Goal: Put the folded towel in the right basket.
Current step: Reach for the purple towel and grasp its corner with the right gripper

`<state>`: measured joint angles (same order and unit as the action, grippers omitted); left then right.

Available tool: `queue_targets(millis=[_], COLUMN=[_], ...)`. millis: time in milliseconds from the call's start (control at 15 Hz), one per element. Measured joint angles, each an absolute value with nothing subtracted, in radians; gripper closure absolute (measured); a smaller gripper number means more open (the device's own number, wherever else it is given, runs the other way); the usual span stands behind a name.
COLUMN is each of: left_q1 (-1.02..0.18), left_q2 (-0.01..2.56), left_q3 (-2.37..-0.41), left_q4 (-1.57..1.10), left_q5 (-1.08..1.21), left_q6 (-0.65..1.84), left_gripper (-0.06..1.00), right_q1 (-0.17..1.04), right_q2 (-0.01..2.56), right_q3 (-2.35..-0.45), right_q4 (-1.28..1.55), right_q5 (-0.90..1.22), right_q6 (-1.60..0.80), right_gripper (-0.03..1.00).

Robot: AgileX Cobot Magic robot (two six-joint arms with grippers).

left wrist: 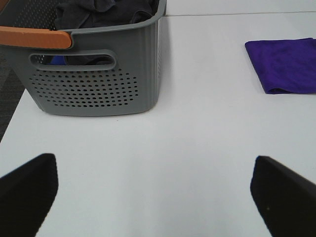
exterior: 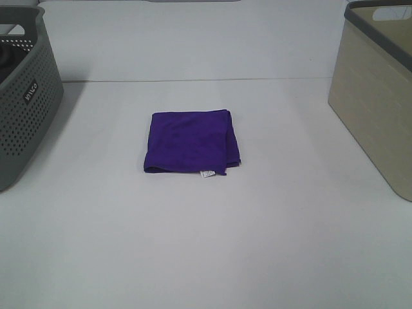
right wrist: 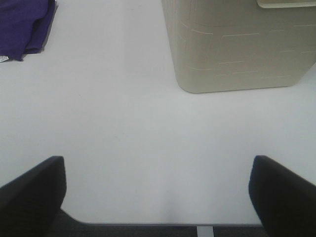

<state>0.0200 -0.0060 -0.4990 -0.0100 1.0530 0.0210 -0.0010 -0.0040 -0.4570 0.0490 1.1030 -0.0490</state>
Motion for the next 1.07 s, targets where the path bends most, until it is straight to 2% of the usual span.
queue_targets(millis=[1067], left_q1=[0.02], left_q2=[-0.006], left_q3=[-0.499], left_q4=[-0.009], left_q5=[1.053], left_q6=[0.021], left_gripper=[-0.05], right_q1=[-0.001], right_q2=[-0.004], right_q3=[-0.457], right_q4=[0.051], right_q5=[1.103], right_q6=[-0.049], right_gripper=[0.0])
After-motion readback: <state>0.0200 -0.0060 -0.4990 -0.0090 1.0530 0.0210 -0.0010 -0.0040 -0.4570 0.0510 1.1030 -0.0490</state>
